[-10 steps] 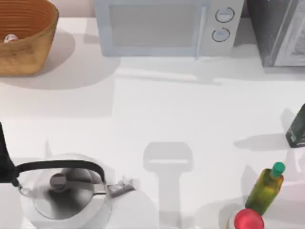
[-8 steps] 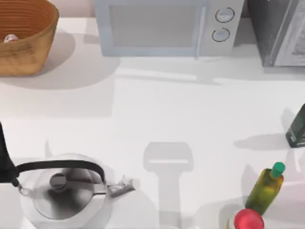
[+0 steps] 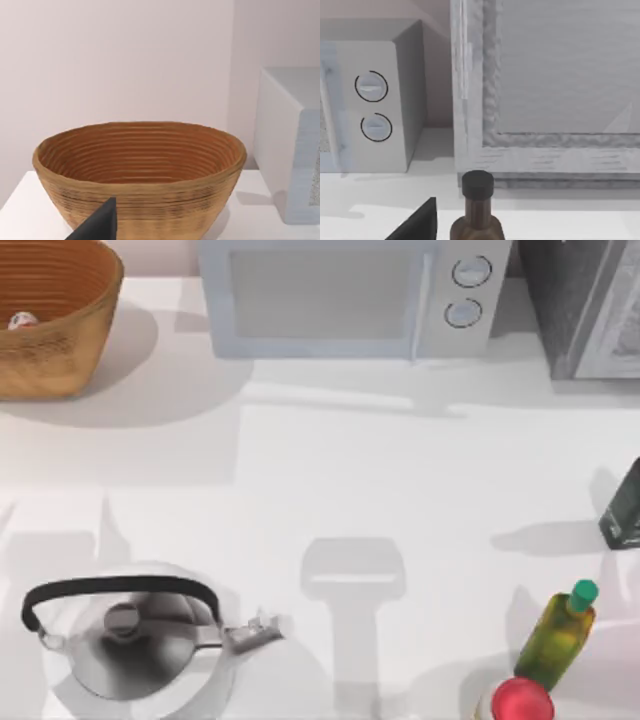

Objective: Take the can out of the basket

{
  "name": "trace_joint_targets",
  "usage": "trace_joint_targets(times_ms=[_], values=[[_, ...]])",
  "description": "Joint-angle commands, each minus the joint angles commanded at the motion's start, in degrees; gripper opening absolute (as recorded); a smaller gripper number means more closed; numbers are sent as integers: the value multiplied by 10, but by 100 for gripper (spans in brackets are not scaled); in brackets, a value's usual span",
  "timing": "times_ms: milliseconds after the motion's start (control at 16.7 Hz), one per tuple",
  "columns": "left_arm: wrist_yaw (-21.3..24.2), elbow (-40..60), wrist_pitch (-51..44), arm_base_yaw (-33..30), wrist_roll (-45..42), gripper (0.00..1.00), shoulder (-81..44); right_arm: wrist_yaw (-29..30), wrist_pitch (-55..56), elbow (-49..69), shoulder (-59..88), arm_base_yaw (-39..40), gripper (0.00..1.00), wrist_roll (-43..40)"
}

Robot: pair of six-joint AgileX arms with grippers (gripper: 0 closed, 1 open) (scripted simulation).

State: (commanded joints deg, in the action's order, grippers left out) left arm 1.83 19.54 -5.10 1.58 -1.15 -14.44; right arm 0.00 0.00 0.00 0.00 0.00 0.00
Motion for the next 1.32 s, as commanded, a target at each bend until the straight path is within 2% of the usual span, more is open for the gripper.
trace_joint_targets(times_ms=[360, 960, 1320], values=[[38, 339, -121, 11, -9, 100, -260, 0, 0, 0, 0, 0, 100, 0], [91, 1018, -440, 38, -30, 100, -861, 0, 0, 0, 0, 0, 100, 0], [106, 1314, -629, 62, -49, 100, -1208, 0, 0, 0, 0, 0, 100, 0]])
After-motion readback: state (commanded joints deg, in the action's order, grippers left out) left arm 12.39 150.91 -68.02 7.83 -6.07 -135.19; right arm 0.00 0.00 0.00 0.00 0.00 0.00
